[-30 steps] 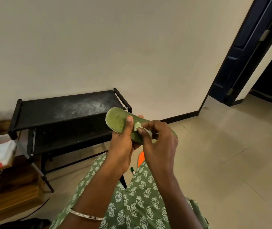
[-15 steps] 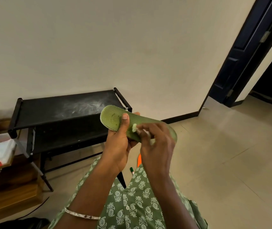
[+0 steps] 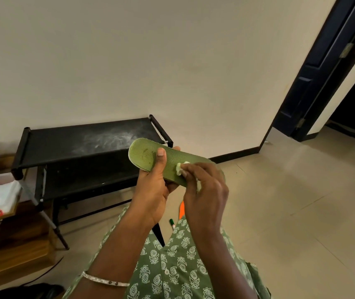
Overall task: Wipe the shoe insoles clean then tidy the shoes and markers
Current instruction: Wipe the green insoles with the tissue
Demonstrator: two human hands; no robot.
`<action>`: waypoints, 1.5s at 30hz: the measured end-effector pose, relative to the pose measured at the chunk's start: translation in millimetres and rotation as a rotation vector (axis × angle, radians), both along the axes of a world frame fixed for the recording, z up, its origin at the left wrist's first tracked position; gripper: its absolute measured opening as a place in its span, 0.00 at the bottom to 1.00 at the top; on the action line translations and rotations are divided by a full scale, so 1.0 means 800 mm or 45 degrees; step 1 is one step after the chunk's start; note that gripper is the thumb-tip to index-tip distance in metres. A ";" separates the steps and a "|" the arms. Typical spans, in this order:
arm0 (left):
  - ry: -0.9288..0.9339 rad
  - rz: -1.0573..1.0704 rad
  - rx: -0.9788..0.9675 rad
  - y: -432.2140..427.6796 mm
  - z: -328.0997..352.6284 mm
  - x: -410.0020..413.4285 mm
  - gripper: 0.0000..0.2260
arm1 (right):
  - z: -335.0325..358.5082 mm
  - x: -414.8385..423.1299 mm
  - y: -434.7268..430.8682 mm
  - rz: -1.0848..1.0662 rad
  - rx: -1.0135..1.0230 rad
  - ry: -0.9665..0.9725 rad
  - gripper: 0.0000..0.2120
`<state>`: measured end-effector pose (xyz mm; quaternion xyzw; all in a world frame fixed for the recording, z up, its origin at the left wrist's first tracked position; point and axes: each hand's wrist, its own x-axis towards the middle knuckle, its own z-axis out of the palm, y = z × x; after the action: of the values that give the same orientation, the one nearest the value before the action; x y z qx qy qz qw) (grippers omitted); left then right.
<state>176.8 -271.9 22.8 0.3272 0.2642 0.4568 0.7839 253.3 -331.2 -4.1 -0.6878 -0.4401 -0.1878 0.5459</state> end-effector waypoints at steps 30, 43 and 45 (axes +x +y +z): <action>-0.024 0.005 -0.053 0.001 0.010 -0.006 0.20 | -0.009 0.015 0.000 -0.140 -0.108 -0.001 0.08; -0.003 0.013 -0.088 0.001 0.006 -0.006 0.20 | -0.010 0.020 0.004 -0.048 -0.087 -0.013 0.07; -0.002 0.009 -0.093 0.000 0.005 -0.003 0.19 | -0.012 0.025 0.002 -0.050 -0.094 0.043 0.07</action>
<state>174.0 -271.5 27.0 0.2971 0.2810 0.4500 0.7939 273.0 -329.3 -13.3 -0.7189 -0.4239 -0.1705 0.5238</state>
